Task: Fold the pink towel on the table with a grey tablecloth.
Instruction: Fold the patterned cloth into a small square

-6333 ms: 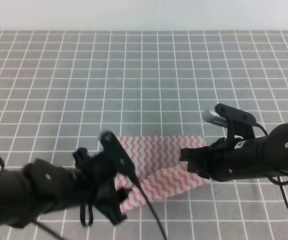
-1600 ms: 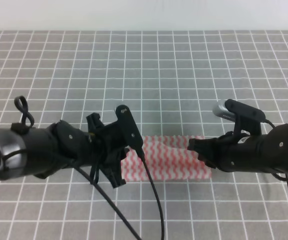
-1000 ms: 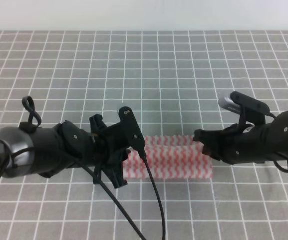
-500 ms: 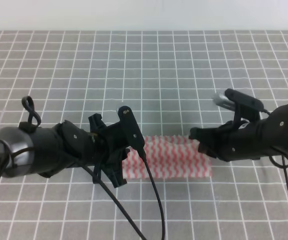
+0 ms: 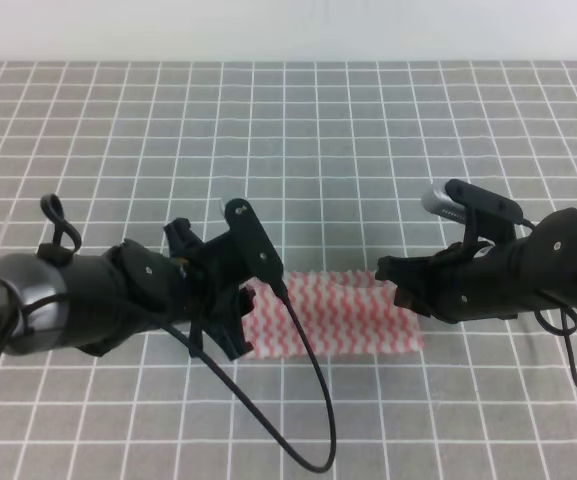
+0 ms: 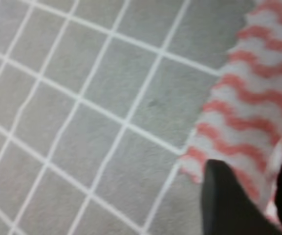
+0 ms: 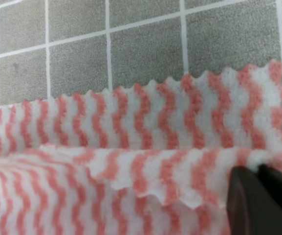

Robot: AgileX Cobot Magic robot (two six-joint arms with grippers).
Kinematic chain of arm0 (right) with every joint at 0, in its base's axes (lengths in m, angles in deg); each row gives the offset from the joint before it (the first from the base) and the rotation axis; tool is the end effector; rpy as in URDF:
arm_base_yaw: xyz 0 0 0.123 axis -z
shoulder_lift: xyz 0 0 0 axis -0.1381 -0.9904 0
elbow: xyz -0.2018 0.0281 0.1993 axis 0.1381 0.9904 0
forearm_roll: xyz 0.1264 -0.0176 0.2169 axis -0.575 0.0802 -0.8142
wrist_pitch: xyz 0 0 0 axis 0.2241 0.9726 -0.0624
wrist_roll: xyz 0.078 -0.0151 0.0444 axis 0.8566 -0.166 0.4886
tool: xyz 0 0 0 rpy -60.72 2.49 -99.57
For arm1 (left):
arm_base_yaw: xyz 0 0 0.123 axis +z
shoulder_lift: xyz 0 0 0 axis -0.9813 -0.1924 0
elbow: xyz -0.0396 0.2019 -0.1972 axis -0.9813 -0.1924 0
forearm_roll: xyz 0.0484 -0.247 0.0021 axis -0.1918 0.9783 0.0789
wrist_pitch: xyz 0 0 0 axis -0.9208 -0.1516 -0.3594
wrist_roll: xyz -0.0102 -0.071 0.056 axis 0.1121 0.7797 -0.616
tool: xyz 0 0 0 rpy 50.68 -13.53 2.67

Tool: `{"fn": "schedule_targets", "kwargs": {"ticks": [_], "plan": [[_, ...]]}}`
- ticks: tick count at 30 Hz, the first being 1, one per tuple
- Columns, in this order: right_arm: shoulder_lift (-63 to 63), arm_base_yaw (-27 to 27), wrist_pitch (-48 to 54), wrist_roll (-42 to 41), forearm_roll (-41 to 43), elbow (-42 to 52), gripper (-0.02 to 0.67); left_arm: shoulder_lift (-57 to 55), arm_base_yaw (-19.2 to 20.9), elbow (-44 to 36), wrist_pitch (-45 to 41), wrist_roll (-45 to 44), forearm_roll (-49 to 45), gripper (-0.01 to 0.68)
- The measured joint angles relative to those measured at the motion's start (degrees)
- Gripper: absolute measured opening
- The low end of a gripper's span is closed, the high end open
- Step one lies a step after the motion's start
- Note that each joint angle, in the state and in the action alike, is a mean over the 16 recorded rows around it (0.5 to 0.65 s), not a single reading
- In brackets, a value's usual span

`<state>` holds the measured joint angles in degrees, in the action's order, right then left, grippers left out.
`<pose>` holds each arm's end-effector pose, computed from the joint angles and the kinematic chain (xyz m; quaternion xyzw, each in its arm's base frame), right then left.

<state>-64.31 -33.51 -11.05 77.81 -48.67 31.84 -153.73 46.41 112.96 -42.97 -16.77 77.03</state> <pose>0.3074 0.1640 0.1719 0.0618 0.9414 0.2336 0.2354 0.3017 -0.1874 0.1655 0.5426 0.7413 0.0506 0.3919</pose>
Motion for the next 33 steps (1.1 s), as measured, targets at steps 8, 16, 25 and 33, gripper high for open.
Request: {"fn": "schedule_targets", "kwargs": {"ticks": [8, 16, 25, 33], "plan": [[0.14, 0.0, -0.06, -0.53, -0.08, 0.01, -0.015, 3.13, 0.04, -0.03, 6.18, 1.3, 2.02, 0.325], [0.28, 0.01, -0.64, -0.7, -0.44, 0.02, -0.015, 7.03, 0.05, -0.09, 4.46, 4.08, 7.83, 0.236], [0.31, 0.01, -1.51, -0.76, -1.3, 0.02, -0.006, 4.37, 0.05, -0.17, -4.14, 4.94, 13.22, 0.06], [0.28, 0.01, -3.42, -0.86, -2.68, 0.02, 0.112, -0.11, 0.05, -0.17, -5.66, 3.55, 13.28, 0.001]]}}
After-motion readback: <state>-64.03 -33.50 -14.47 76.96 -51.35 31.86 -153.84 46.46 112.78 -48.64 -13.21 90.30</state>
